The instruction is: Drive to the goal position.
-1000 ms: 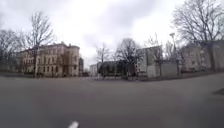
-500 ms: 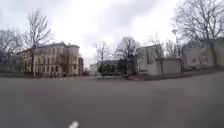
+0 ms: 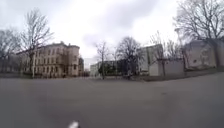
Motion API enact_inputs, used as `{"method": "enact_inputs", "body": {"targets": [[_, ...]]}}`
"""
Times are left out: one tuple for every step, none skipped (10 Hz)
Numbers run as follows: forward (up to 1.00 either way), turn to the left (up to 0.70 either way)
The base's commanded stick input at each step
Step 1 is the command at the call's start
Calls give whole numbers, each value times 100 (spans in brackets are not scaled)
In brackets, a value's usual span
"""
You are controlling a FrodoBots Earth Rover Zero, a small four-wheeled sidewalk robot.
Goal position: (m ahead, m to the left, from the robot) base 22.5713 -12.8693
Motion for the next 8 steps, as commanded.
{"method": "enact_inputs", "body": {"targets": [[100,-40],[100,-40],[100,-34],[100,0],[100,0],[100,0],[100,0],[100,0]]}}
